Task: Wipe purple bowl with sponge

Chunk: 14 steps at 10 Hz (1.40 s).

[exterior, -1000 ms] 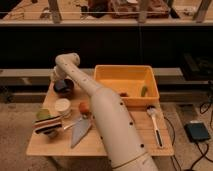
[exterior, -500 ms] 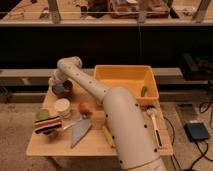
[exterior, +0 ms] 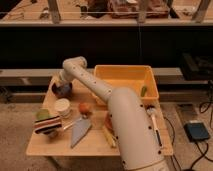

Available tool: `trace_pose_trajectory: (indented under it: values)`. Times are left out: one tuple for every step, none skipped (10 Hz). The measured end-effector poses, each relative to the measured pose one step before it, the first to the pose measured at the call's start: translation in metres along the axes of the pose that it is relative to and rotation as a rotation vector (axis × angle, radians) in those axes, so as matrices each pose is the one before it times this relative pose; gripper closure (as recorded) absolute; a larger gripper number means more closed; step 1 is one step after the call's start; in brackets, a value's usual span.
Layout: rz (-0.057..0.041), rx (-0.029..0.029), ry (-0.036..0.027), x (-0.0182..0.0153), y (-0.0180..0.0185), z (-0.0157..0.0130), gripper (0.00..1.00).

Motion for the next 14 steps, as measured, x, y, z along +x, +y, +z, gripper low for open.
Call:
trace_pose_trajectory:
  values:
    - [0.01149, -0.02738, -0.00865, 0.00573, 0.01238, 0.00222, 1.00]
    - [0.00274, -0.01996, -0.00510, 0.00617, 0.00811, 0.00281, 1.00]
    - [0.00170, -0.01314, -0.00083, 0.00555, 0.00342, 0.00169, 1.00]
    - [0.00098, -0.00629, 0.00373, 0.00794, 0.00036, 0.00175, 1.00]
    - [-0.00819, 0.00323, 0.00805, 0.01034, -0.00503, 0.00121, 1.00]
    - [-0.00558, 0.01353, 0.00699, 0.00559, -0.01006, 0.00167, 1.00]
    - [-0.00308, 0.02764, 0.00688, 0.00349, -0.01305, 0.00099, 1.00]
    - [-0.00146, 0.04003, 0.00772, -0.00176, -0.01274, -0.00053, 1.00]
    - [-0.00725, 0.03017, 0.00437, -0.00699, -0.00896, -0.00320, 1.00]
    - [-0.00485, 0.01779, 0.00180, -0.00750, -0.00484, -0.00260, 1.00]
    - [-0.00480, 0.02105, -0.00195, -0.01222, -0.00474, -0.00406, 1.00]
    - [0.00148, 0.01077, -0.00782, -0.00736, 0.00008, -0.00034, 1.00]
    - [-0.00371, 0.00468, -0.00924, -0.00764, 0.00504, -0.00332, 1.00]
    - [0.00492, -0.00392, -0.00139, -0.00768, 0.00916, -0.00601, 1.00]
